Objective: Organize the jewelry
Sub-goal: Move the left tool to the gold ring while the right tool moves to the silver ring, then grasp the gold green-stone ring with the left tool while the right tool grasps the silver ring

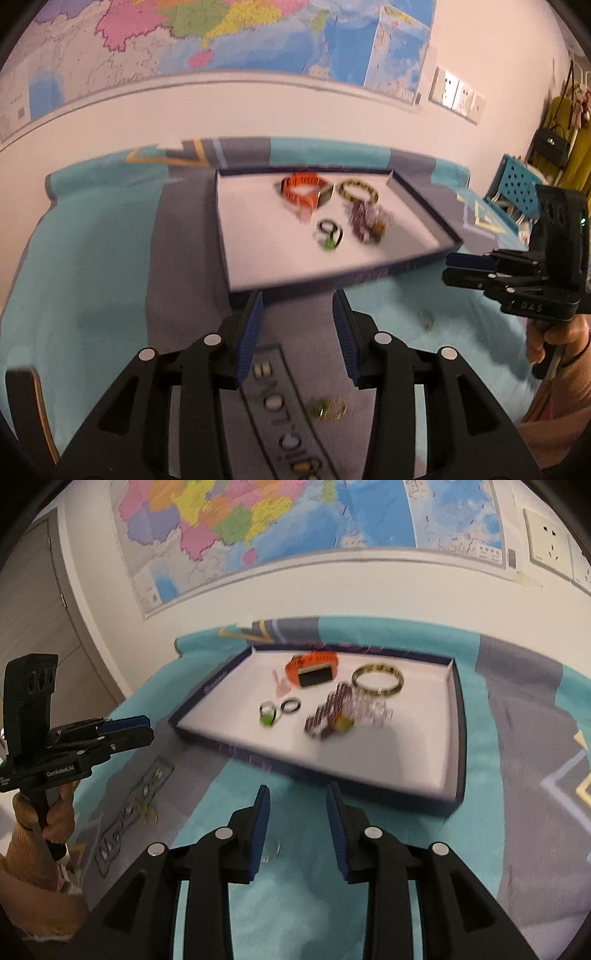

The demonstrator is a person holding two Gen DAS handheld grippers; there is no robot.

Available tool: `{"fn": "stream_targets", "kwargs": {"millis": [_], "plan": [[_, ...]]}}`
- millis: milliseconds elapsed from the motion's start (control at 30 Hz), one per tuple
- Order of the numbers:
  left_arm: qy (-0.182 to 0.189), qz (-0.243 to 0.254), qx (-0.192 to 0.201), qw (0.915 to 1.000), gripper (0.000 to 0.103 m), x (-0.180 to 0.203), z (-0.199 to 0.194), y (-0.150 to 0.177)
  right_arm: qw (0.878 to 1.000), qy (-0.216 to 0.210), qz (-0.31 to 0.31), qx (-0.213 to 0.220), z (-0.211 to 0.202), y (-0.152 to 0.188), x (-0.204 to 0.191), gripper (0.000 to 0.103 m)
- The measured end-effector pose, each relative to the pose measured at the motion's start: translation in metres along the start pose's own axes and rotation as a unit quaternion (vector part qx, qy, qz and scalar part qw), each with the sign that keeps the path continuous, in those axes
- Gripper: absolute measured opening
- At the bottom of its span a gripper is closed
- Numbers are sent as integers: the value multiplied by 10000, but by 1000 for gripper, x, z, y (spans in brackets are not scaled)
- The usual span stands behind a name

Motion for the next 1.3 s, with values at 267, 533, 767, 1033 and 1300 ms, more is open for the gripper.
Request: {"fn": "stream_targets", "kwargs": {"millis": [267, 533, 767, 1033, 1300], "plan": [[47, -147, -288, 9995, 40, 6, 0, 40, 9995, 6, -37, -312, 9, 31, -12, 30], [81, -4, -545, 9985, 43, 20, -2, 71, 9995, -89, -26, -304, 10, 35, -21, 37], [-23, 75, -598, 9982, 37, 23, 2, 72, 9995, -91, 33, -315, 11, 37, -21, 39], [-155, 283, -578, 9978, 21, 33, 7, 69, 9994, -77, 77, -330, 10, 39, -18, 40], [38, 318, -575, 9978, 17, 45, 15, 63, 9994, -50, 39, -350, 11, 39, -21, 41]]}}
Point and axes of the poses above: each gripper's, at about its wrist camera, not at the fingertips, and z roughly the way its jaws point, x to its right, y to its underside, the point moved 7 cm from there along z, roughly the way its jaws point, and after that the axes turned 1 degree about -x, right-handed, at the moved point
